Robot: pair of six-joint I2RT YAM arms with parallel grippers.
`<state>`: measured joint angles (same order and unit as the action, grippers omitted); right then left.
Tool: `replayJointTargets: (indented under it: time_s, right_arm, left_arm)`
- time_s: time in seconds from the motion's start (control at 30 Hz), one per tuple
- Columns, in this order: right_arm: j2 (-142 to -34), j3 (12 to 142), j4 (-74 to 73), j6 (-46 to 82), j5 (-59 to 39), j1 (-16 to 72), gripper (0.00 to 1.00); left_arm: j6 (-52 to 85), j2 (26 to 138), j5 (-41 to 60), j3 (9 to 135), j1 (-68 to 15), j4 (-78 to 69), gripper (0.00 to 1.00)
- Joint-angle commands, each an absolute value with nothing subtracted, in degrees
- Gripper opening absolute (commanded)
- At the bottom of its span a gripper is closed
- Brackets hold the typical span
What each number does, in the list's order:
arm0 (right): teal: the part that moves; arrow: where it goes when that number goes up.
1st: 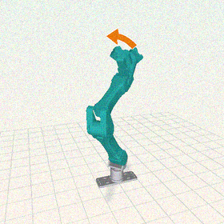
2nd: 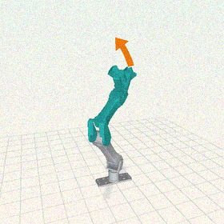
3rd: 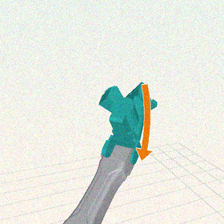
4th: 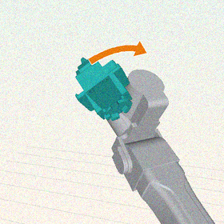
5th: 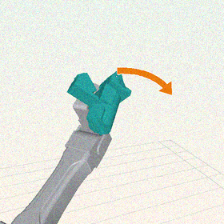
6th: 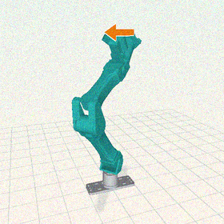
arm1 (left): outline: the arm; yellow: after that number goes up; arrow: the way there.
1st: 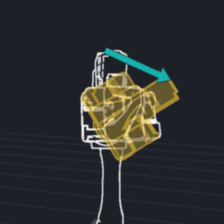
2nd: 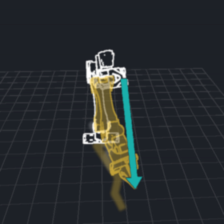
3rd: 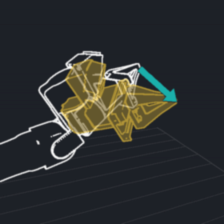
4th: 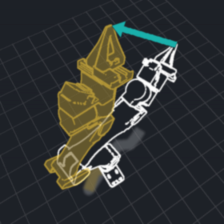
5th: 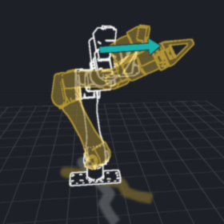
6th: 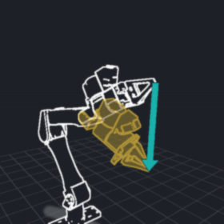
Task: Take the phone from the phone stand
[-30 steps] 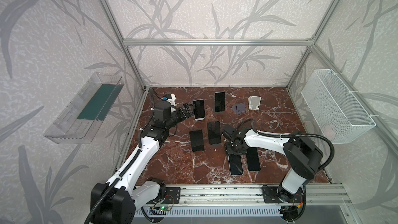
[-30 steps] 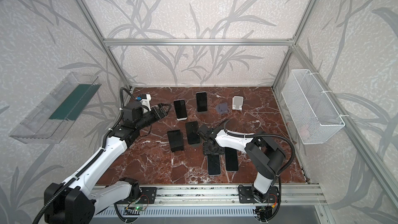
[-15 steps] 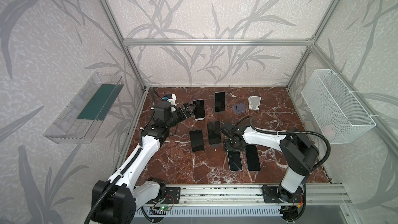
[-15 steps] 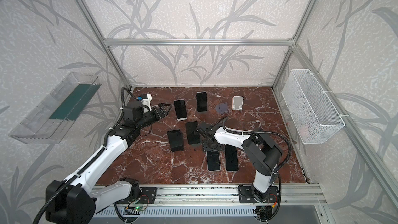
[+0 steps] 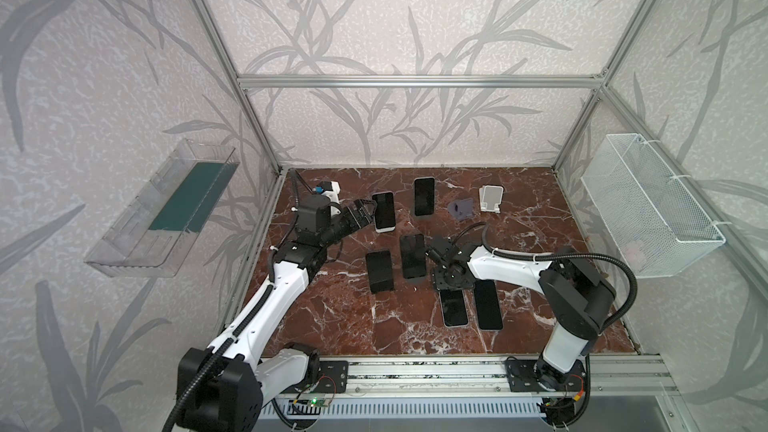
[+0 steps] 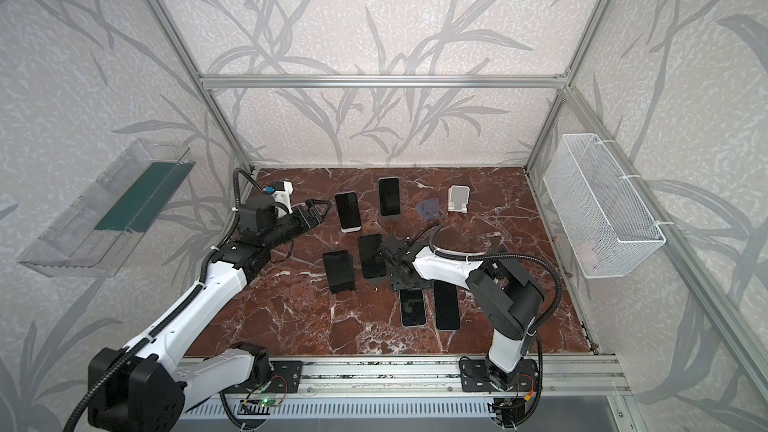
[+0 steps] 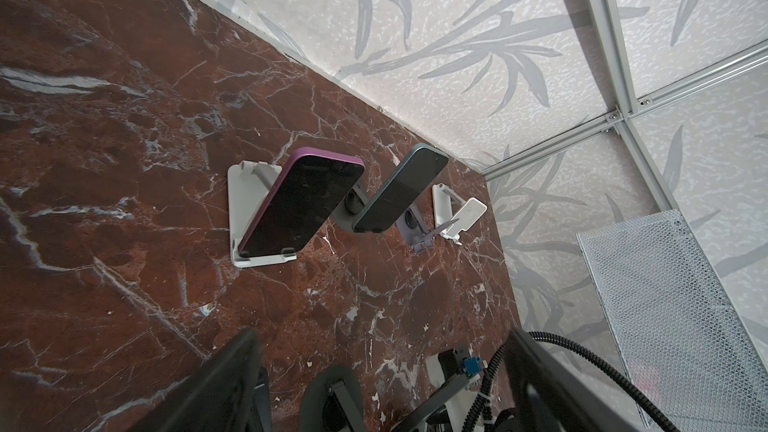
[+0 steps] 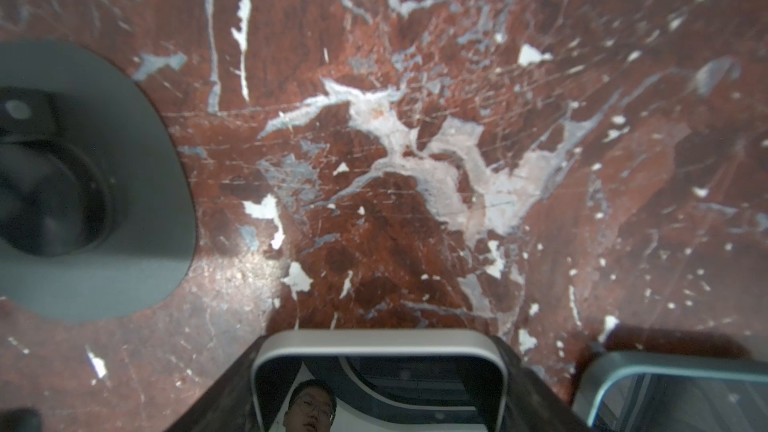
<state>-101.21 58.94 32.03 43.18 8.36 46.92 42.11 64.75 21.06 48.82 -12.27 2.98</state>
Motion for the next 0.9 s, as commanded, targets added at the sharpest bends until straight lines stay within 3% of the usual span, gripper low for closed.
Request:
replayJointTargets:
  time_s: [0.0, 0.33, 0.87]
  right_arm:
    - [-103.9, 55.2, 34.9, 44.6, 9.5, 47.7, 0.77]
    - [-100.0, 55.1, 37.3, 45.9, 10.6, 49.5, 0.74]
    - [-94.8, 60.7, 42.8, 44.1, 13.3, 49.9, 0.85]
  left_arm:
    - [41.7, 64.3, 20.6, 48.6, -12.1, 2.5, 0.92]
    - [39.5, 62.6, 18.8, 49.1, -12.1, 4.0, 0.92]
    - [40.2, 62.6, 19.8, 49.0, -12.1, 3.3, 0.92]
